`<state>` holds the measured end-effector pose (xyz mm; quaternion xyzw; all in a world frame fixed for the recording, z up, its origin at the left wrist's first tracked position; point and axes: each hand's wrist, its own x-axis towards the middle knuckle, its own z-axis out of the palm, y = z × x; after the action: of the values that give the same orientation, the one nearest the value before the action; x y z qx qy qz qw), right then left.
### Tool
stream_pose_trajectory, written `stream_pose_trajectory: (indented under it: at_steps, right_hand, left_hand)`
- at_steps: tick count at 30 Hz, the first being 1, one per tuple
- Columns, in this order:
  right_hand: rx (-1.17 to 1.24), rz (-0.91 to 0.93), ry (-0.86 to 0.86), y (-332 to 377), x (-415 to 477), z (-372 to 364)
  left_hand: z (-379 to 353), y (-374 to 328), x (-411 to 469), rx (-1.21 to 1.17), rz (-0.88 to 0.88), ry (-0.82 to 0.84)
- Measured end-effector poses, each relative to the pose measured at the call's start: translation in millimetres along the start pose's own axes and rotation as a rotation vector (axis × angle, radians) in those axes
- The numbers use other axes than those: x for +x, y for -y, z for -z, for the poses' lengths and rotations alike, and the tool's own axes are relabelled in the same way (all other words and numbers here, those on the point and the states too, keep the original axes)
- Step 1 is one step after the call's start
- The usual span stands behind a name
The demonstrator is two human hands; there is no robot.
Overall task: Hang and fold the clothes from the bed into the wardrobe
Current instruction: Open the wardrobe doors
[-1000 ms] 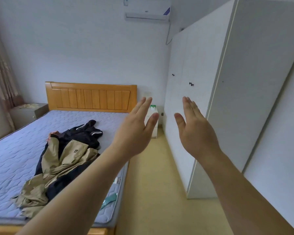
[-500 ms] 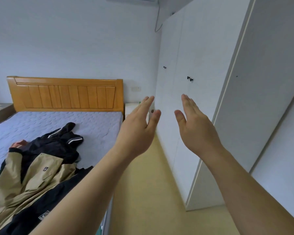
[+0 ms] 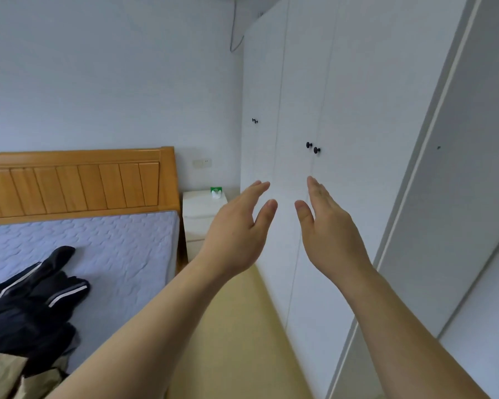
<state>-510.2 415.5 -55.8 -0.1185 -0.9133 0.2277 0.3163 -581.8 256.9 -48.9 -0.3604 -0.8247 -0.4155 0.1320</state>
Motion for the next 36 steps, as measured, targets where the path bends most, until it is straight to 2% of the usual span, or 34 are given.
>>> stream_pose_trajectory:
  at_steps: [8, 15, 21, 29, 36]
  right_hand:
    - [0.144, -0.132, -0.070, -89.9, 152.7, -52.9]
    - [0.115, -0.186, -0.097, -139.7, 259.5, -86.2]
    - [0.014, -0.277, -0.137, -176.2, 320.3, -116.0]
    - [-0.096, -0.442, -0.253, -203.3, 388.2, -161.0]
    - [-0.263, -0.551, -0.326, -198.7, 421.5, -182.7]
  left_hand:
    - [-66.2, 54.5, 163.3, -0.030, 0.013, 0.023]
    - [-118.3, 99.9, 272.5, -0.142, 0.054, 0.086]
    - [-164.8, 140.5, 362.1, -0.214, -0.022, 0.157]
    - [-221.3, 195.3, 471.2, -0.342, -0.146, 0.395]
    - [-270.3, 212.7, 541.8, -0.376, -0.278, 0.550]
